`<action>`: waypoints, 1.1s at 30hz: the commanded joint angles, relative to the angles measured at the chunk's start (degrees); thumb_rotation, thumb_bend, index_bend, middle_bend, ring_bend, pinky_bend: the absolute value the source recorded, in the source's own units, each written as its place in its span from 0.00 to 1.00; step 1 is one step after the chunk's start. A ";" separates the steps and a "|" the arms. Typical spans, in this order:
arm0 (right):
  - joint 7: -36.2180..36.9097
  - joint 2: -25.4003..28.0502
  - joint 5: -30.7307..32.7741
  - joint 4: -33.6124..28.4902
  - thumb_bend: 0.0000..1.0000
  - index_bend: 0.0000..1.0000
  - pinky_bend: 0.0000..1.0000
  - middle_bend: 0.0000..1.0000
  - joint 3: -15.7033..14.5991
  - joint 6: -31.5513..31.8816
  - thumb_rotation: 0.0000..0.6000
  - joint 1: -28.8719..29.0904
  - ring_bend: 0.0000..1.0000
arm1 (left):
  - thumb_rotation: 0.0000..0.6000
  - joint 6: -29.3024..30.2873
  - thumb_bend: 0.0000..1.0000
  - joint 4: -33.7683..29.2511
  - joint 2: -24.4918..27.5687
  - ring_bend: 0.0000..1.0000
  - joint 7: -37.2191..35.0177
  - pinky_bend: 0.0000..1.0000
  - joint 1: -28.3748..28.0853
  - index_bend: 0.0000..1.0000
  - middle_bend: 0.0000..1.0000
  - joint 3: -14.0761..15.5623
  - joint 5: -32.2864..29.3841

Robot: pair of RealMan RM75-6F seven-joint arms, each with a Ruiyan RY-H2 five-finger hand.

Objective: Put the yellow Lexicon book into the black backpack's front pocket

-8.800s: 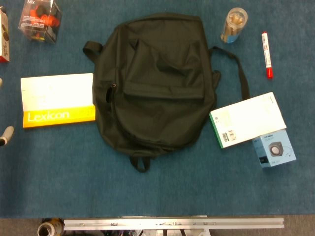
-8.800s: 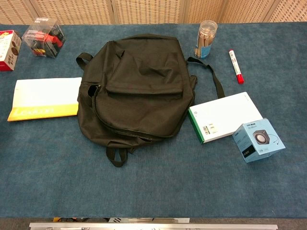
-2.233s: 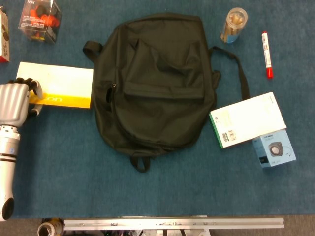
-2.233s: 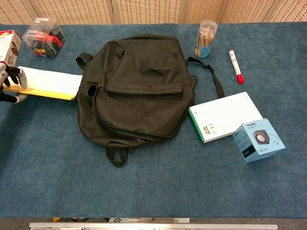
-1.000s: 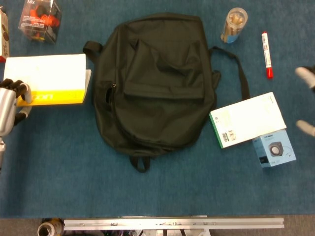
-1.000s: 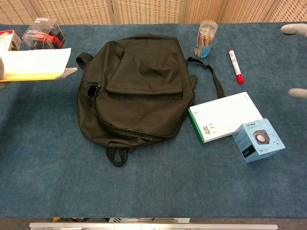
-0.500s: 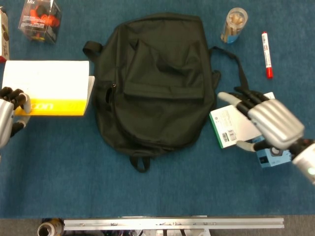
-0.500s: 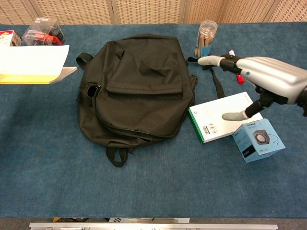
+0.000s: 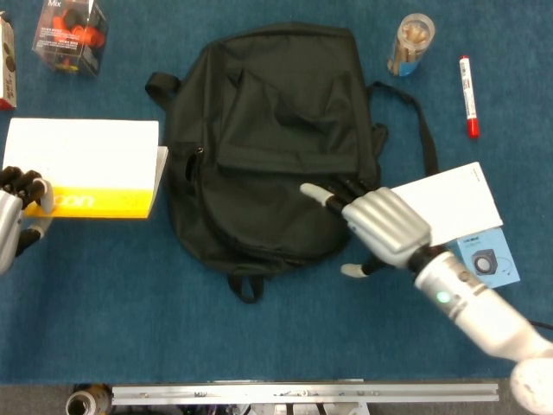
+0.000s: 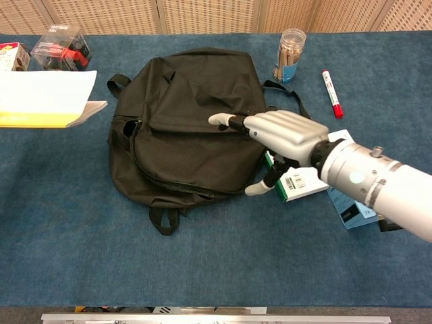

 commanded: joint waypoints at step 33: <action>-10.13 -20.98 12.80 14.42 0.07 0.00 0.16 0.17 1.79 7.89 1.00 10.95 0.02 | 1.00 1.27 0.28 0.17 0.61 0.57 -1.71 0.69 1.49 0.70 0.66 -0.45 0.70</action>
